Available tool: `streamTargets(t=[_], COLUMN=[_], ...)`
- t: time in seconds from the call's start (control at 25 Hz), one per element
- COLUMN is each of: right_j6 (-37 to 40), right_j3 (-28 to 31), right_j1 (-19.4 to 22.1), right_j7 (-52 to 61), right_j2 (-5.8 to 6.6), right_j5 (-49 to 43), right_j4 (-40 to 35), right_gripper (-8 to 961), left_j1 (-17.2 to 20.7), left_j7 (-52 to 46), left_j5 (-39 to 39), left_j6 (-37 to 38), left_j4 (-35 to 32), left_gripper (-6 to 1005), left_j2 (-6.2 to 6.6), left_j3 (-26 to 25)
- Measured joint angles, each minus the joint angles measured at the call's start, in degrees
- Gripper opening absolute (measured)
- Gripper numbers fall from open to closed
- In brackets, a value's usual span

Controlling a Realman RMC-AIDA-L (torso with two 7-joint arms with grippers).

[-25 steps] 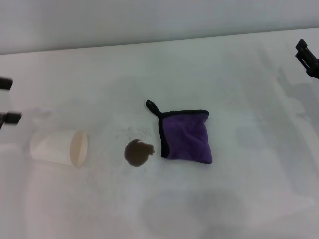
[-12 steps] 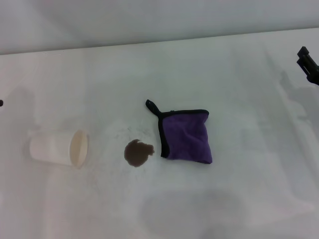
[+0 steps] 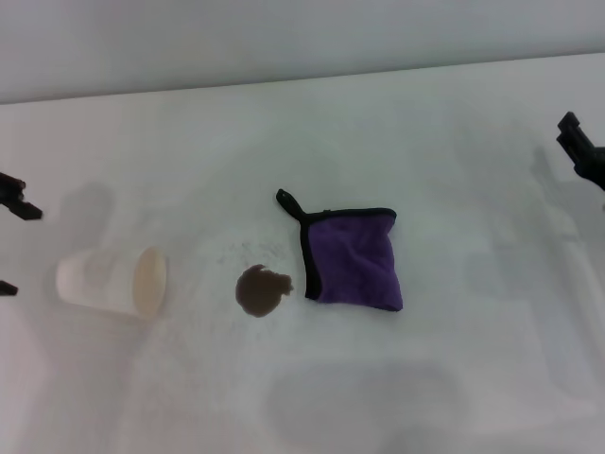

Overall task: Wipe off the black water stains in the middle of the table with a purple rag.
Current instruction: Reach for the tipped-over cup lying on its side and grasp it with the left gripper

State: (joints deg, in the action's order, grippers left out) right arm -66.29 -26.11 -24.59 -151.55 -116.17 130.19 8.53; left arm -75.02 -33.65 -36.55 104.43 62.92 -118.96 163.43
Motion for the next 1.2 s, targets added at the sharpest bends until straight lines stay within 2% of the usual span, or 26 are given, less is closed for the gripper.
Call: streamTargets(t=[0.32, 0.64, 0.76, 1.2], right_j6=[0.0, 0.39, 0.95, 2.97], right_j3=[0.27, 0.27, 0.27, 0.95], right_j1=[0.81, 0.3, 0.41, 0.78], right_j7=[-0.32, -0.32, -0.32, -0.32], right_j2=[-0.02, -0.02, -0.02, 0.23], right_j5=[-0.03, -0.03, -0.03, -0.02], right_j4=[0.94, 0.82, 0.6, 0.3], right_gripper=[817, 816, 816, 815], left_j1=[0.14, 1.35, 1.94, 1.53], left_j7=[-0.34, -3.51, -5.1, -7.7], left_j5=[-0.65, -0.11, -0.04, -0.85], left_j6=[-4.36, -8.66, -12.59, -18.37], left_j4=[-4.98, -12.44, -16.24, -23.71], left_gripper=[841, 835, 832, 824], left_j2=[0.04, -0.08, -0.11, -0.09], left_j3=[-0.08, -0.2, -0.22, -0.22])
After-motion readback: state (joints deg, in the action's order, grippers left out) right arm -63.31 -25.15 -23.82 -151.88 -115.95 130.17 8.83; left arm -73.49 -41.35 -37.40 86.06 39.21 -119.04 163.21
